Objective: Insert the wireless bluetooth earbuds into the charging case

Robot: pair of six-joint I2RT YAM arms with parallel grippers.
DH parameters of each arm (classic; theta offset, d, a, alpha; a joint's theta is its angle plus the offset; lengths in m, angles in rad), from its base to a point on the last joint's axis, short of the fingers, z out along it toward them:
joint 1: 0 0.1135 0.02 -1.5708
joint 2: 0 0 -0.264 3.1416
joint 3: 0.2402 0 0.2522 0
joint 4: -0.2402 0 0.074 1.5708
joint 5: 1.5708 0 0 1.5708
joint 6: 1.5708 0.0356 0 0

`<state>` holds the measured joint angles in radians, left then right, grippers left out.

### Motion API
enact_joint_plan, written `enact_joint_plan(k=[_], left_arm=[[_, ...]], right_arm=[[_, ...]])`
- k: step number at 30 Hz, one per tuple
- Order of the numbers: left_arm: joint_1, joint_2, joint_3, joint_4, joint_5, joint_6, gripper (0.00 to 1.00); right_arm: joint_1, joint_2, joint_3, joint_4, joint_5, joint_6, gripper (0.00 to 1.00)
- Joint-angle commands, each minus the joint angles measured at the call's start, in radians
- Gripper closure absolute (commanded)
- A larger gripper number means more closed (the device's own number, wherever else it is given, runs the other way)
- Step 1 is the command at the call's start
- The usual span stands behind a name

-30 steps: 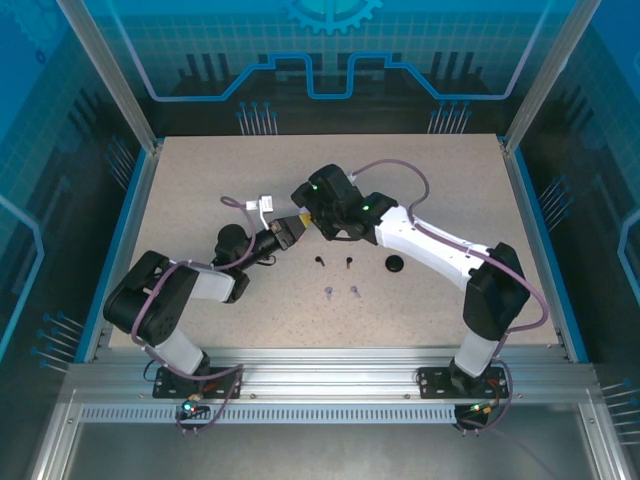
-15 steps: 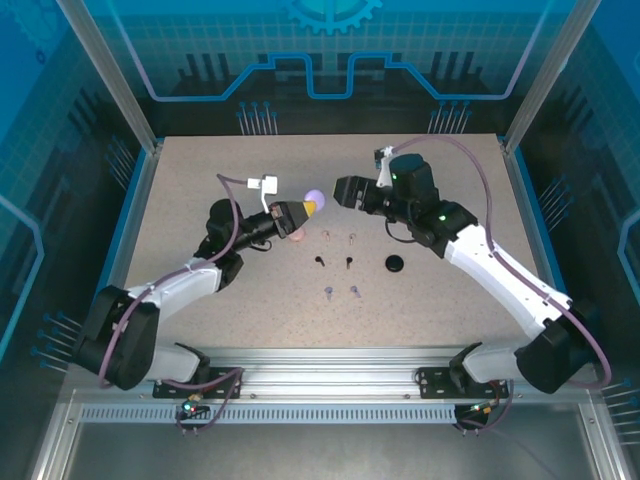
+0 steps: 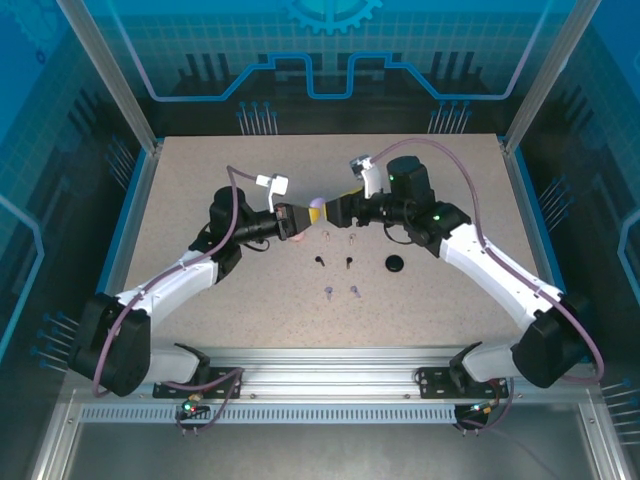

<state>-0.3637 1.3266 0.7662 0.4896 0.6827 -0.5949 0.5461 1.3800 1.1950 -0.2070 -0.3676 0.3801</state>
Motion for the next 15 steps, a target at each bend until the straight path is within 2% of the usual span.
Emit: enact_joint_plan(k=[1,9,15], left_arm=[[0.001,-0.035,0.037,-0.021,0.041,0.024,1.00],[0.000,-0.048,0.056,-0.010,0.055,0.002,1.00],[0.000,-0.072,0.057,-0.001,0.071,-0.015,1.00]], right_arm=[[-0.003,0.024,0.026,0.032,-0.036,-0.021,0.31],[-0.007,0.054,0.019,0.026,-0.001,-0.020,0.38],[-0.066,0.068,-0.018,0.054,0.050,0.048,0.46]])
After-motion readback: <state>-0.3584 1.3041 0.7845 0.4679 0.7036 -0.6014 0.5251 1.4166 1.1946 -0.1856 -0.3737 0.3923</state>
